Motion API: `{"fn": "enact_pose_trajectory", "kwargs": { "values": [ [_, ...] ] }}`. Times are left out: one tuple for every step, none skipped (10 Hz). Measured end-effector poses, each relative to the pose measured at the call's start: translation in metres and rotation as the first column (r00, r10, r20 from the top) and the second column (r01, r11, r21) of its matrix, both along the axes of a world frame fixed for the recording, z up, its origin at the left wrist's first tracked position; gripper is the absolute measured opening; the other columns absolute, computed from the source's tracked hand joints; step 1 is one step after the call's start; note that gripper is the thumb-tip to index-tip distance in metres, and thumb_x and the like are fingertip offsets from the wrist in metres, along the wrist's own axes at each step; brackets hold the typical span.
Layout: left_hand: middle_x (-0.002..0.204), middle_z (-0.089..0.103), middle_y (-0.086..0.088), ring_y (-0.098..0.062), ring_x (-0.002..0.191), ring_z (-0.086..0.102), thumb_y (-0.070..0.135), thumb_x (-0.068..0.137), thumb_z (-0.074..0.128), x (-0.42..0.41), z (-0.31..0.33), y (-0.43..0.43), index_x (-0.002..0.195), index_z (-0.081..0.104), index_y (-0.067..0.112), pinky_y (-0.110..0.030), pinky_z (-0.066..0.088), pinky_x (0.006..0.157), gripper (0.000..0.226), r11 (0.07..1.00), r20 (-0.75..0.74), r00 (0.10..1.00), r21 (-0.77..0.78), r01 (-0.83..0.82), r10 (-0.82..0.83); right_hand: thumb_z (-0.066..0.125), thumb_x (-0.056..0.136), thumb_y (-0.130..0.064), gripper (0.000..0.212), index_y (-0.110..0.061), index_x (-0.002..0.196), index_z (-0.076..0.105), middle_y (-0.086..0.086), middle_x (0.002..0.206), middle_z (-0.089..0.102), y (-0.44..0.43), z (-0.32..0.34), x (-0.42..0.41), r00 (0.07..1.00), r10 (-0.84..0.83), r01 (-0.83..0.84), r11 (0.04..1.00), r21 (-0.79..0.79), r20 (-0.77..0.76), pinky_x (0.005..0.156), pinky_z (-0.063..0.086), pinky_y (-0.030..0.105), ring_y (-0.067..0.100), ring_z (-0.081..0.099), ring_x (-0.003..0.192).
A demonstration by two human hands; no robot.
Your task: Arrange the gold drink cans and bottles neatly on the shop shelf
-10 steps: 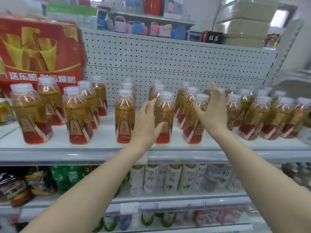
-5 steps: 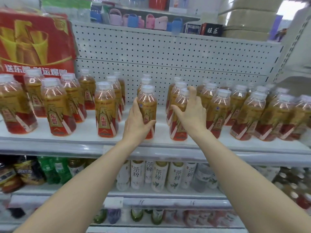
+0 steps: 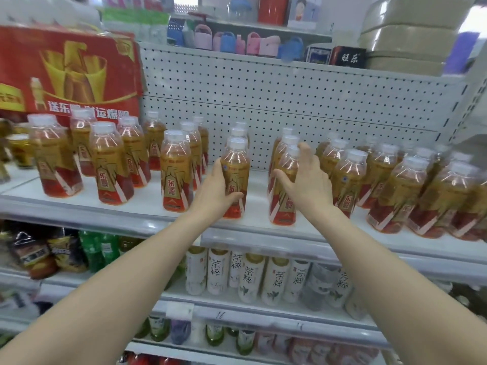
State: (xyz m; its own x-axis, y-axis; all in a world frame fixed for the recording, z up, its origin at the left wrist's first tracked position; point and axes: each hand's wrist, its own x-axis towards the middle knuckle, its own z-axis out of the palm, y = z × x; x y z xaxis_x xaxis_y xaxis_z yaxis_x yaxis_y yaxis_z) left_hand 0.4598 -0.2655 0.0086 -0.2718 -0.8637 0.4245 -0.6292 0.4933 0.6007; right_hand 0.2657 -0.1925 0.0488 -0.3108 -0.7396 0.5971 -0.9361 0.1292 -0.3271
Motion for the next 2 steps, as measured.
{"fn": "enact_pose_trajectory", "kwargs": {
  "values": [
    [0.146,0.045,-0.006,-0.028,0.132,0.047,0.035,0.085,0.073,0.011,0.005,0.008,0.153,0.019,0.018,-0.048,0.041,0.107,0.088,1.000,0.096,0.995,-0.014,-0.020,0.021,0.052,0.097,-0.051,0.068,-0.019,0.150,0.022,0.015,0.136,0.046,0.009,0.007,-0.004,0.992,0.009,-0.004,0.999,0.037,-0.123,0.076,0.048,0.042,0.036,0.057,0.112],
    [0.147,0.044,-0.008,-0.030,0.132,0.046,0.034,0.089,0.069,0.023,0.020,0.027,0.152,0.025,0.015,-0.045,0.039,0.106,0.079,0.998,0.176,0.984,-0.062,-0.026,0.037,0.048,0.099,-0.049,0.067,-0.019,0.152,0.021,0.015,0.145,0.038,0.028,0.018,-0.005,0.972,0.002,0.011,0.998,0.057,-0.234,0.087,0.050,0.046,0.036,0.045,0.128]
  ]
}}
